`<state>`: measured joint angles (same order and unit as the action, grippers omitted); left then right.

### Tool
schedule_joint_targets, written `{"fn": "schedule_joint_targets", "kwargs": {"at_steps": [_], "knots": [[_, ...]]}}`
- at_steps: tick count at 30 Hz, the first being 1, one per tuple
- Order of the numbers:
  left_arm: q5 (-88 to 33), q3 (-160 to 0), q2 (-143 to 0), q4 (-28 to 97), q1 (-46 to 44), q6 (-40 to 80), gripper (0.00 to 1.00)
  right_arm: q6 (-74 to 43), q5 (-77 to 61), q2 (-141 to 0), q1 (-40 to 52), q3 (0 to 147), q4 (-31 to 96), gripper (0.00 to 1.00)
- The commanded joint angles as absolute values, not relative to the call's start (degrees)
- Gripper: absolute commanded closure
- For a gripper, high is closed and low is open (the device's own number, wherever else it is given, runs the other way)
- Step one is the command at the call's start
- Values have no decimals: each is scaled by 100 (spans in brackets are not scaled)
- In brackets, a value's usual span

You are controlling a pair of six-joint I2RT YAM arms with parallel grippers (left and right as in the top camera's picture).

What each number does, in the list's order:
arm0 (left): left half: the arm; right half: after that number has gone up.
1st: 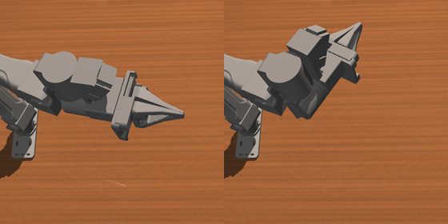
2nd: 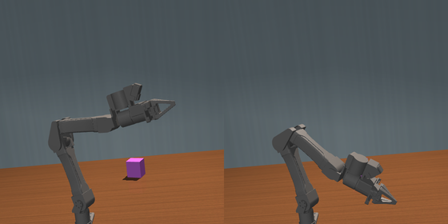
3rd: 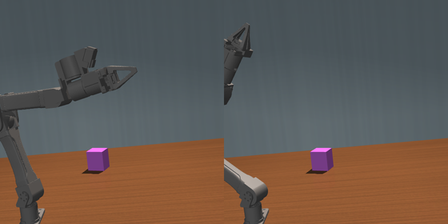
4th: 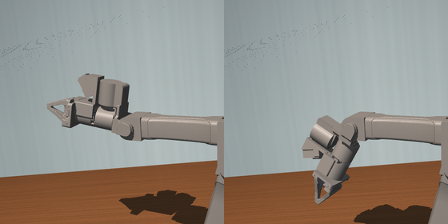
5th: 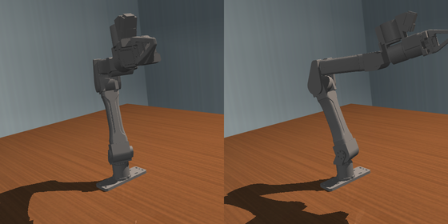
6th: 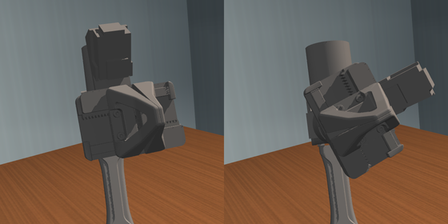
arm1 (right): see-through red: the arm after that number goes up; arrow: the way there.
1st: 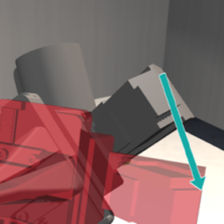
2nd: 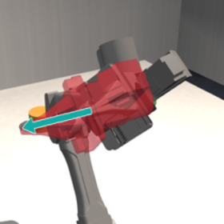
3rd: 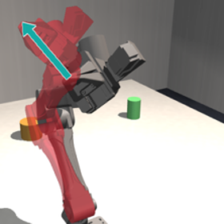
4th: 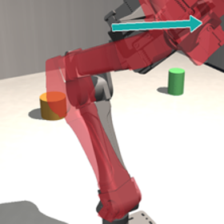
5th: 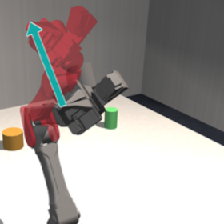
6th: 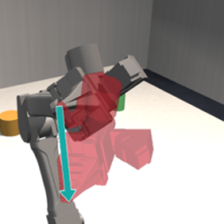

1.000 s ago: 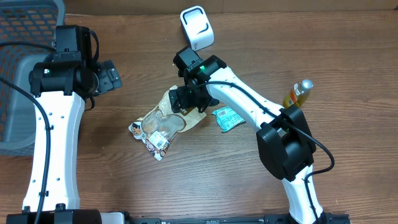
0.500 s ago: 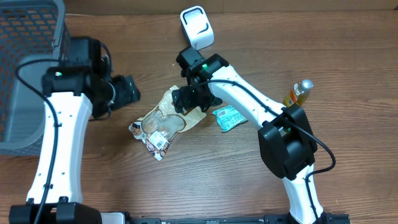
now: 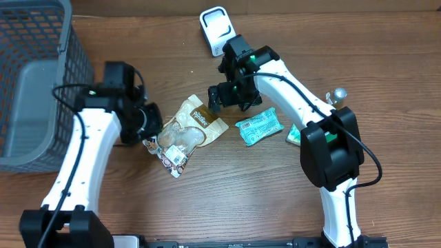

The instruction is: Scan the item barcode

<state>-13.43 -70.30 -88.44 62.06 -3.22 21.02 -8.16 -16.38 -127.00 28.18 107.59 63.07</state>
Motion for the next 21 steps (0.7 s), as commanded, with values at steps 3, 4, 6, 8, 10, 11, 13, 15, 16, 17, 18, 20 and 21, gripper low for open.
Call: {"fn": "schedule_joint_targets", "kwargs": {"at_steps": [3, 4, 6, 8, 10, 11, 13, 15, 16, 17, 18, 20, 21], "knots": [[-676, -6460, -8888, 6012, -414, 2167, 96, -272, -2521, -12538, 2895, 10871, 6128, 3], [-657, -6416, -8890, 5983, -414, 2171, 96, -274, -2519, -12538, 2917, 10868, 6104, 4], [-663, -6267, -8943, 5852, -414, 2189, 96, -279, -2523, -12543, 2993, 10796, 5951, 4], [-661, -6149, -9028, 5776, -416, 2187, 96, -294, -2543, -12543, 3074, 10683, 5804, 5], [-663, -6049, -9124, 5682, -416, 2187, 96, -294, -2539, -12554, 3157, 10586, 5688, 5], [-666, -5994, -9179, 5594, -416, 2187, 96, -294, -2539, -12567, 3201, 10530, 5603, 5], [-672, -5889, -9330, 5365, -419, 2189, 96, -294, -2539, -12608, 3286, 10429, 5443, 5], [-670, -5771, -9572, 5092, -447, 2187, 96, -296, -2539, -12682, 3365, 10333, 5266, 5], [-670, -5734, -9666, 5019, -454, 2187, 96, -296, -2539, -12722, 3393, 10302, 5203, 5], [-670, -5714, -9767, 4976, -454, 2187, 96, -296, -2539, -12768, 3415, 10283, 5157, 5], [-670, -5708, -9859, 4952, -454, 2187, 96, -296, -2539, -12816, 3433, 10278, 5133, 5], [-670, -5708, -10016, 4917, -454, 2187, 96, -298, -2541, -12897, 3457, 10278, 5103, 5], [-663, -5708, -10097, 4882, -454, 2185, 96, -298, -2539, -12921, 3474, 10276, 5092, 5]]}}
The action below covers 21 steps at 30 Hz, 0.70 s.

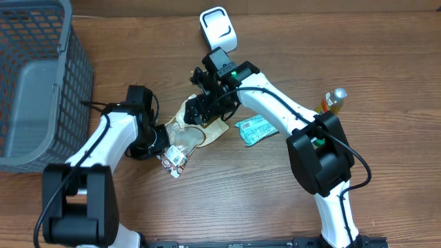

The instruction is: Scan the item barcode

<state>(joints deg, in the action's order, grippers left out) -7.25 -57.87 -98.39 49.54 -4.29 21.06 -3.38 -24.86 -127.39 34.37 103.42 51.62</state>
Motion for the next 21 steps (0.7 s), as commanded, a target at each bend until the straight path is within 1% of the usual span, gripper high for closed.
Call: {"fn": "schedule_joint_targets", "kwargs": {"at_steps": [1, 7, 15, 21], "knots": [[-637, -5708, -10180, 4827, -454, 2176, 96, -296, -2539, -12971, 3485, 10276, 5076, 5], [-556, -5708, -10680, 4530, -454, 2161, 96, -622, -2543, -13174, 3498, 10274, 5011, 6], [-558, -5710, -10792, 4377, -454, 2161, 96, -615, -2788, -13183, 3618, 10235, 5177, 22], [-602, -5710, -10792, 4228, -454, 2163, 96, -589, -2858, -13183, 3826, 10232, 5225, 23]]}}
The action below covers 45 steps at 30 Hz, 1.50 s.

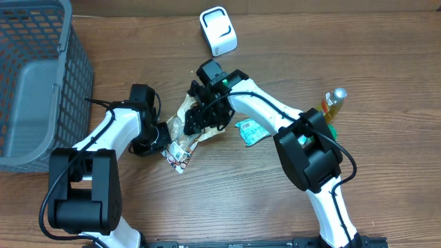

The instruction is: Scan the item barcode

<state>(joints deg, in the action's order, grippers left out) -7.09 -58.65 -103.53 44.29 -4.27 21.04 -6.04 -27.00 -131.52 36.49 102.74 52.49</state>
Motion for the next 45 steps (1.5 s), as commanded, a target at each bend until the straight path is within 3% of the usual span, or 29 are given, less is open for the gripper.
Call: {"fn": "schedule_joint_targets", "kwargs": {"at_steps": [1, 7, 13, 22, 29, 34, 41, 45], "knots": [[-602, -5710, -10792, 4211, -454, 2163, 96, -591, -2856, -13183, 3844, 10232, 5212, 23], [-598, -5710, -10792, 4191, -454, 2161, 96, -596, -2622, -13137, 3741, 10326, 5323, 8], [-598, -5710, -10792, 4169, -460, 2161, 96, -543, -1743, -12811, 3555, 10873, 5822, 0], [-598, -5710, -10792, 4125, -458, 2123, 96, -556, -1699, -12801, 3603, 10916, 5452, 0], [-600, -5710, -10792, 4101, -458, 2095, 96, -598, -1695, -12818, 3927, 10453, 5183, 5], [-598, -5710, -10794, 4084, -458, 2071, 96, -803, -1723, -12818, 4045, 9953, 4869, 19], [-600, -5710, -10792, 3701, -458, 2008, 96, -851, -2637, -12818, 4077, 9583, 4504, 33], [-600, -5710, -10792, 3459, -462, 1881, 96, -491, -3306, -12818, 4077, 9583, 4480, 35]]}}
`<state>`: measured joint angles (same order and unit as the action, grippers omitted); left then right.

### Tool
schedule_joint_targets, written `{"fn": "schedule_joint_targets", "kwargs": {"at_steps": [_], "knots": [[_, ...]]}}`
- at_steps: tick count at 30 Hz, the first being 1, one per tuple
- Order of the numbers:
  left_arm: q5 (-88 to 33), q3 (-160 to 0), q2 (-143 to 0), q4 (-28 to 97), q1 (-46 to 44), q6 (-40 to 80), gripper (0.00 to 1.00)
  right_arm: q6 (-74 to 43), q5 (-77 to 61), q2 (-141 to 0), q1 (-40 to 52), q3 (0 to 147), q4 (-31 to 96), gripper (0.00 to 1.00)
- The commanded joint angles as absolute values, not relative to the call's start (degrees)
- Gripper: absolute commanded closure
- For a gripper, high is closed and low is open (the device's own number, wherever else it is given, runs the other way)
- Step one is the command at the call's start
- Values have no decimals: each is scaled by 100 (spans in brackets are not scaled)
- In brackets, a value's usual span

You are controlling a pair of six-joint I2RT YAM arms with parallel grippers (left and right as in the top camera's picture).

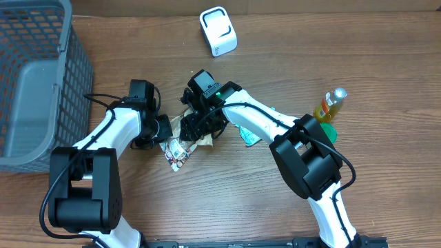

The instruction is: Scan the item barcode

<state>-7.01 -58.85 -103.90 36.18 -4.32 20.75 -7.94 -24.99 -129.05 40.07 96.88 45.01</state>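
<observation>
A snack bag [180, 141], brown on top with a clear window, lies bunched up mid-table. Its printed end [176, 157] points toward the front edge. My left gripper [162, 131] is at the bag's left edge and appears shut on it. My right gripper [195, 126] is pressed down on the bag's brown upper part. Its fingers are hidden under the wrist, so I cannot tell how they stand. The white scanner [218, 31] stands at the back of the table, apart from both arms.
A grey mesh basket [34, 83] fills the far left. A teal packet [248, 136] lies half hidden under the right arm. A yellow bottle [331, 103] and something green [326, 132] sit at the right.
The right gripper has shifted slightly left and lower onto the bag, and the bag looks more bunched. The left gripper has edged up along the bag's left side. The teal packet is more covered.
At first the right gripper hung near the scanner, apart from the flat bag, with the left gripper at the bag's left edge. Then the right gripper was at the bag's top, then on it. Now the bag is crumpled between both grippers.
</observation>
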Motion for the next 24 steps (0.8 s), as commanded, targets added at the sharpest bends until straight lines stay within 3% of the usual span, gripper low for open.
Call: {"fn": "schedule_joint_targets", "kwargs": {"at_steps": [1, 3, 11, 14, 18, 22, 24], "knots": [[-607, -5710, -10792, 3402, -464, 1831, 96, -410, -3463, -12818, 4077, 9583, 4462, 35], [-604, -5710, -10792, 3282, -473, 1815, 96, -403, -3697, -12818, 4077, 9583, 4399, 35], [-600, -5710, -10796, 3087, -526, 1817, 96, -403, -3962, -12818, 4075, 9583, 4248, 61], [-600, -5710, -10798, 3065, -537, 1817, 96, -401, -3962, -12818, 4075, 9583, 4222, 64], [-600, -5710, -10798, 3079, -537, 1815, 96, -401, -3957, -12818, 4075, 9583, 4222, 86], [-600, -5710, -10798, 3076, -534, 1815, 96, -447, -3977, -12816, 4075, 9585, 4305, 87], [-600, -5710, -10798, 3079, -534, 1815, 96, -445, -4084, -12816, 4075, 9585, 4313, 95]]}}
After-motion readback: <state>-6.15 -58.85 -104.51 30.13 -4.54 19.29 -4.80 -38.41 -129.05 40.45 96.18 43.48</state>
